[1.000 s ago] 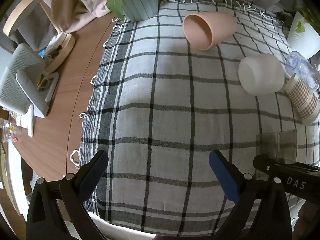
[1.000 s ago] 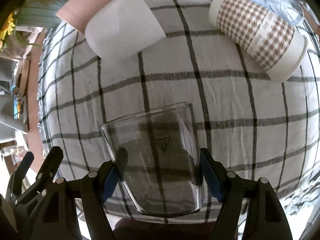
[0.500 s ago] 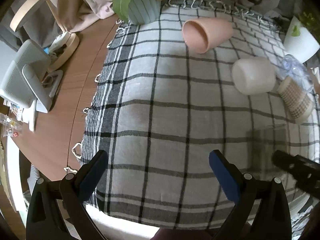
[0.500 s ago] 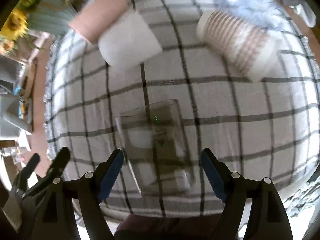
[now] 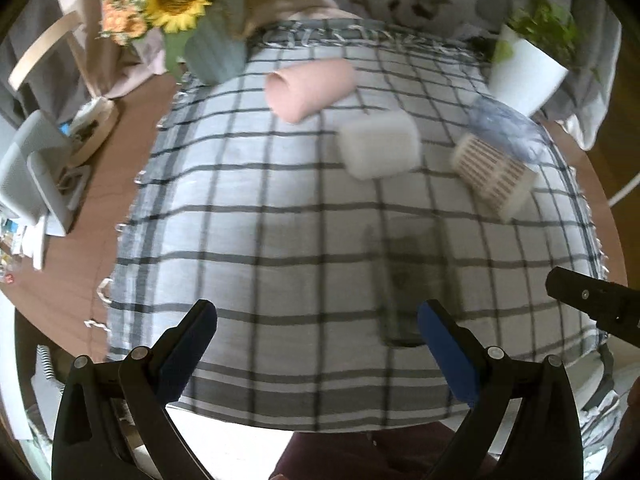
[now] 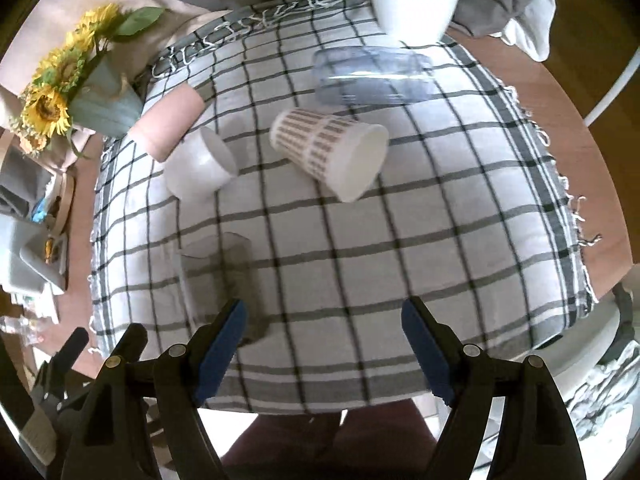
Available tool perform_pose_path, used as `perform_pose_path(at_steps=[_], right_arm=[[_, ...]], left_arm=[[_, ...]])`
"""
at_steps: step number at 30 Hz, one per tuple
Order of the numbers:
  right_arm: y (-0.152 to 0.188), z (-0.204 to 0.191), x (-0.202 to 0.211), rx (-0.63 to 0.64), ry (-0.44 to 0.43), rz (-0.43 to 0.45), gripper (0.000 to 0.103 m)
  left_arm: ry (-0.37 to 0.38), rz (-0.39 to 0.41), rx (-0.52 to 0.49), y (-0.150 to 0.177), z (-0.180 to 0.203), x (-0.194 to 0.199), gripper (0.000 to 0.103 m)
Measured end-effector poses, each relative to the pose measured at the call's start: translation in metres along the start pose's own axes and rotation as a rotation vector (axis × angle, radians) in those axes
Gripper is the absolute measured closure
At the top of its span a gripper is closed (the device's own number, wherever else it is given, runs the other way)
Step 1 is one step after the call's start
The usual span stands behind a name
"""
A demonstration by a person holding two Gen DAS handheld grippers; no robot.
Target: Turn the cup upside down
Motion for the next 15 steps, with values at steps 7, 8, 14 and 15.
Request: perform_pose_path(at_steps=[7, 8, 14, 15], right_arm=[[0.006, 0.038, -0.004, -0.017, 0.018, -0.01, 0.023], [0.007, 0.043, -0.006, -0.019, 0.019, -0.014, 0.023], [0.013, 0.059, -0.017, -0.009, 0.054, -0.036, 0.023], [0.014, 0.059, -0.018, -0.007, 0.058, -0.037, 0.023]], left_arm=[[0.039, -0.038, 0.015, 0.012, 0.034, -0.018, 0.0], [0.04, -0.04, 0.014, 0.015, 0.038, -0.021, 0.0], [0.041, -0.036, -0.014, 0.023, 0.058, -0.04, 0.004], [0.037, -0.035, -0.019, 0.024, 0.06, -0.043, 0.007]])
Point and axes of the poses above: each gripper's, at about its wrist camera, not at the fingertips, and x roughly against the way its jaws point, z to its right, y to its underside, the point moved 3 cm from there along -x, roughly the way its jaws point, and after that the axes turned 7 degrees about z, right-handed, at the moved point
